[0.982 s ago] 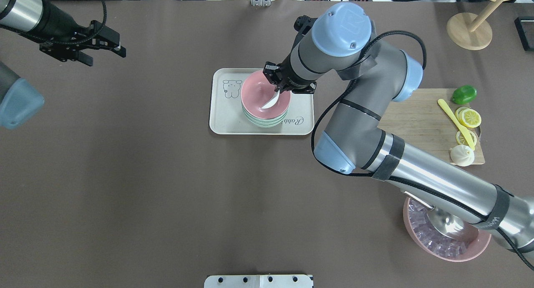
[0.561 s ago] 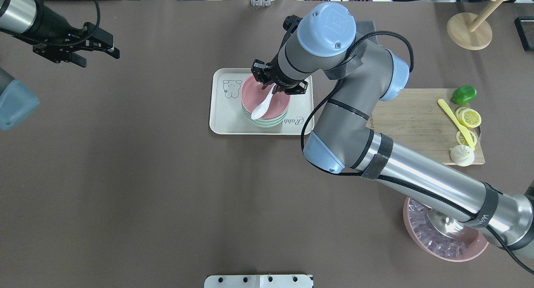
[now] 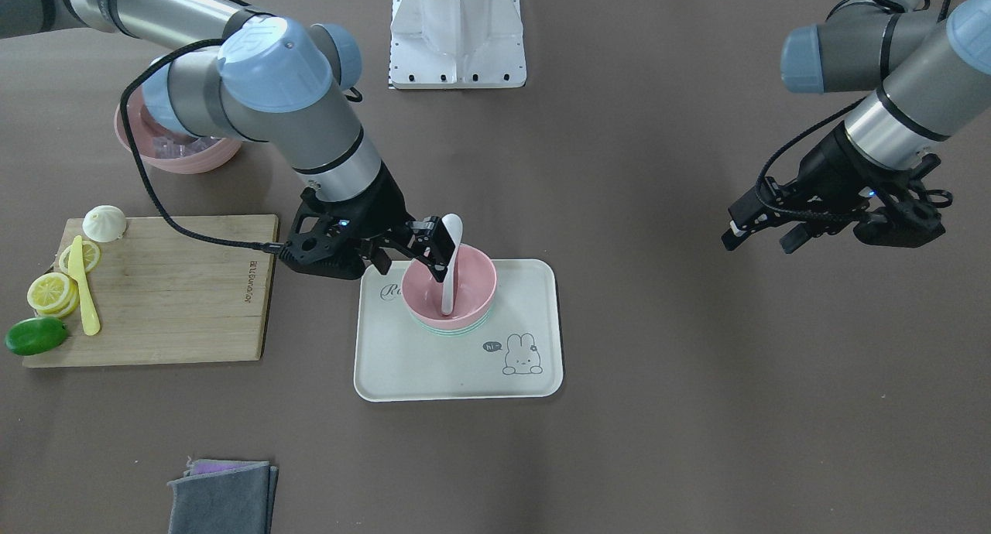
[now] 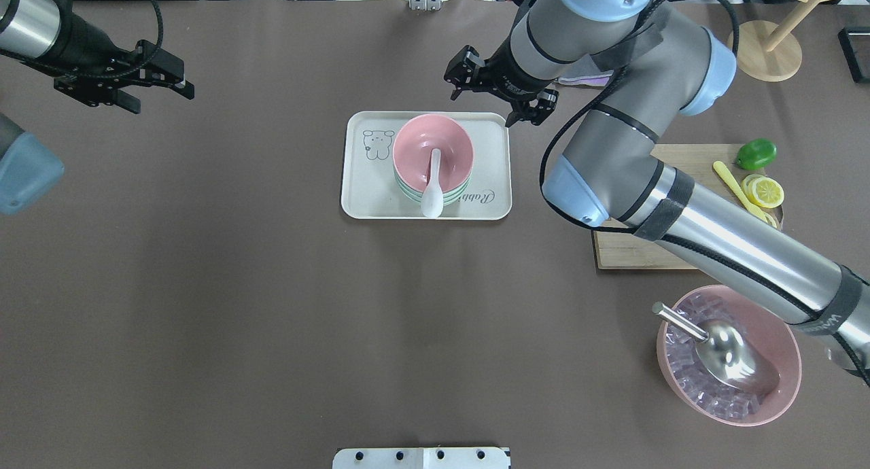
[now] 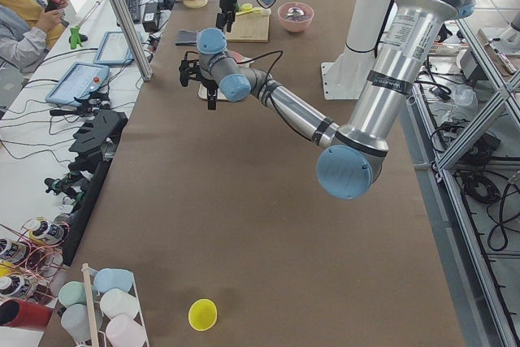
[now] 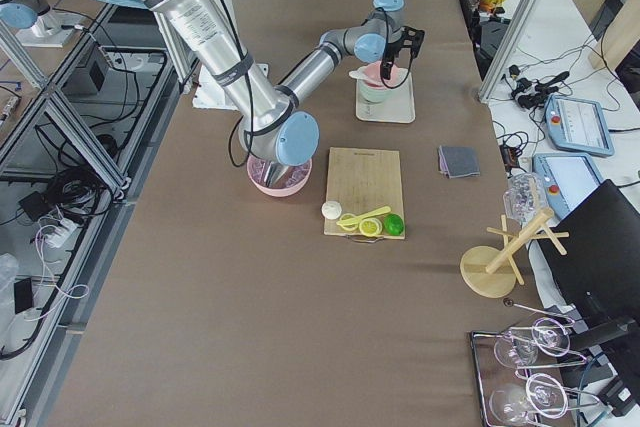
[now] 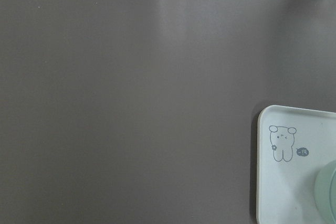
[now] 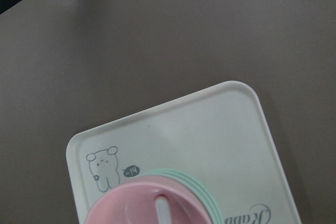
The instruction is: Stack pink bowl on green and place spoon
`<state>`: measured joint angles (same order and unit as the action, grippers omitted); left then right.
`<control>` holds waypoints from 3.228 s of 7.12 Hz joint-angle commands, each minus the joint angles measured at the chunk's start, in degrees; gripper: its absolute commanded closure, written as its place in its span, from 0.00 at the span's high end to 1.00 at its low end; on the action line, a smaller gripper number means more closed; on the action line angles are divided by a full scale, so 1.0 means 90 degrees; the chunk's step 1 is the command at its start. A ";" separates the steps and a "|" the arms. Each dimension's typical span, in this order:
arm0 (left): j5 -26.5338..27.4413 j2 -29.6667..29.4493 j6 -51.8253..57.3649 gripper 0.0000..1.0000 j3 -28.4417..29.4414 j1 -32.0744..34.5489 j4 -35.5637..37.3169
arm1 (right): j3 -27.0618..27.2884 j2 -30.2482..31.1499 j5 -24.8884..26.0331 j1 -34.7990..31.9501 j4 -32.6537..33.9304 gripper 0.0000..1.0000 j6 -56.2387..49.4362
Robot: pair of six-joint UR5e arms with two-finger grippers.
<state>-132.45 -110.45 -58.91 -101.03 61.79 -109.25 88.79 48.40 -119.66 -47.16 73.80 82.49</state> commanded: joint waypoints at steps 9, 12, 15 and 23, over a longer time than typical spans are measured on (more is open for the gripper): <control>0.0284 0.3063 0.5724 0.98 0.0219 0.1943 -0.0078 | -0.0881 0.3848 -0.1793 -0.4077 -0.0209 1.00 -0.8997; -0.0511 0.2938 0.5618 0.98 0.0840 0.2566 0.0290 | -0.0930 0.4056 -0.1831 -0.4067 -0.0407 1.00 -0.9097; -0.0966 0.2450 0.5608 0.98 0.1224 0.2676 0.1294 | -0.0832 0.3900 -0.1900 -0.4067 -0.0329 1.00 -0.9068; -0.0068 0.2839 0.5608 0.98 0.0669 0.2715 0.1240 | -0.0773 0.3558 -0.1324 -0.3969 0.0403 1.00 -0.8482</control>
<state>-132.26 -85.09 -8.41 -95.02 86.20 -97.86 81.79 80.49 -131.54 -82.89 77.28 6.15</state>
